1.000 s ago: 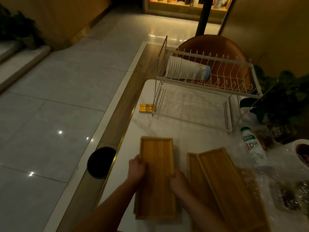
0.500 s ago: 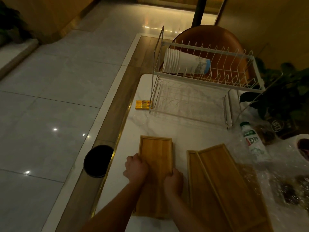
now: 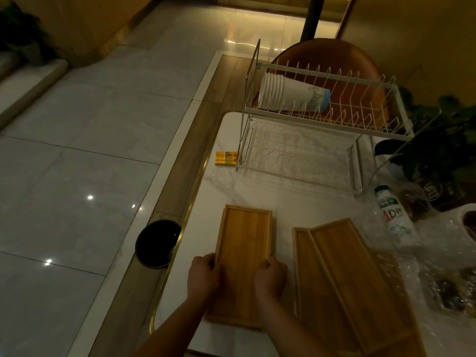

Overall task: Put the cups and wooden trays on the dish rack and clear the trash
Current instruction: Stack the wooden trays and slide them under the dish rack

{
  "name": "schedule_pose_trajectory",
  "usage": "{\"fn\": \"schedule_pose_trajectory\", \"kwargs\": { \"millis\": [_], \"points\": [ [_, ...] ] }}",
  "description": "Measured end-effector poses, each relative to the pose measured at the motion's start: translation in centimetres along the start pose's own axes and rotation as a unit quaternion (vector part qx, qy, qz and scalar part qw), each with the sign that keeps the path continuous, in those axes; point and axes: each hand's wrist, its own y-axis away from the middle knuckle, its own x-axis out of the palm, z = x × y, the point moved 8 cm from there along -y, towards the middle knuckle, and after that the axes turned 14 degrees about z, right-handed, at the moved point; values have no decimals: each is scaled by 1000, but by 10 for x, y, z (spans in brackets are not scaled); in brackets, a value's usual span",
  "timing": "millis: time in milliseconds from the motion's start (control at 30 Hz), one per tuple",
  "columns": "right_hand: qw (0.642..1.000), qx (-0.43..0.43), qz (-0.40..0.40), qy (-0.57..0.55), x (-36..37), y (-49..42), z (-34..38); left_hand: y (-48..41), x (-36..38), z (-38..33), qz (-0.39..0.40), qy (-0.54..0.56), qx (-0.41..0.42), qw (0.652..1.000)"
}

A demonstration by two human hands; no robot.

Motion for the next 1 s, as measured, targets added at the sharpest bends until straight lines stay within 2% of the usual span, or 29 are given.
{"fn": "schedule_pose_trajectory", "kwargs": {
  "millis": [267,633,1000],
  "points": [
    [999,-32,8,-32,1,0,-4,-2,-2,2,-9,-39,1,999],
    [989,-111,-21,-99,-3,9,-3,7,-1,-3,-31,-111,41,992],
    [995,-91,6,-30,2,10,-2,7,-4,-4,-50,-81,25,995]
  ]
}}
